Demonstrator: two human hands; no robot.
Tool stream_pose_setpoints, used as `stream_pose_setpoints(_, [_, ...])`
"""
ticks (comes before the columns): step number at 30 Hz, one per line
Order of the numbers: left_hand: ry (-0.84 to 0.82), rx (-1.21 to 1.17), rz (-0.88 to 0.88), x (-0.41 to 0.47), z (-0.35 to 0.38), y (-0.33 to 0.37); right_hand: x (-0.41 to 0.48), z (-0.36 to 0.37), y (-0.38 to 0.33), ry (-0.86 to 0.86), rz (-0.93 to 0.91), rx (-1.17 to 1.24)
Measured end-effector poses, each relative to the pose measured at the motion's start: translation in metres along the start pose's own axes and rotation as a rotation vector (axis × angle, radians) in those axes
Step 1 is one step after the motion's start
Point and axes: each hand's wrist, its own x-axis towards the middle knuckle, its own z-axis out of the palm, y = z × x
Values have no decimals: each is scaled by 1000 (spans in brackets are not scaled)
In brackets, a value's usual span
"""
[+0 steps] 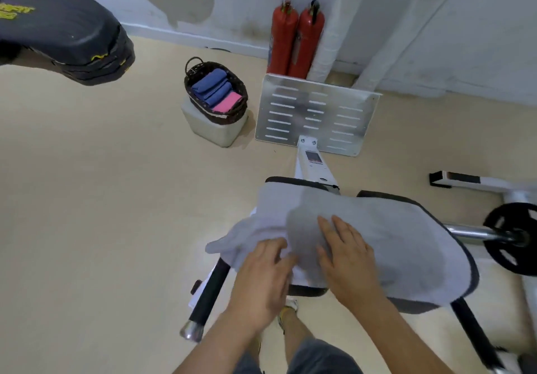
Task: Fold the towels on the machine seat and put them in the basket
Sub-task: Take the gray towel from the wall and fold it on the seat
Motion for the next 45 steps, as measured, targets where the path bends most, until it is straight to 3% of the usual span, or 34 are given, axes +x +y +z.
stream_pose_setpoints(6, [-153, 163, 28, 26, 25, 36, -26, -24, 97, 19, 367, 125])
stream_pose_setpoints(11, [-217, 130, 216, 46, 62, 112, -17, -44, 169, 53, 507, 344])
stream_pose_setpoints(15, [-270, 172, 312, 65, 111, 188, 14, -60, 229, 17, 491, 448])
stream_pose_setpoints(20, [-166, 188, 181, 96, 167, 253, 66, -70, 268, -179, 398, 442])
stream_pose_setpoints(26, [-73, 221, -94, 113, 191, 280, 113, -64, 274, -353, 317, 323])
stream_pose_setpoints(30, [-23, 223, -117, 112, 195, 282, 131, -68, 272, -453, 340, 330])
stream_pose_setpoints(34, [-40, 174, -130, 116, 188, 285, 137, -62, 273, -517, 381, 511])
stream_pose_setpoints(39, [-18, -24, -270, 116, 181, 296, 124, -66, 290, -422, 507, 845])
stream_pose_setpoints(41, [-91, -89, -360, 117, 183, 303, 119, -68, 305, -364, 584, 1000])
stream_pose_setpoints(45, [-75, -362, -382, 118, 187, 320, 102, -73, 333, -239, 610, 1021])
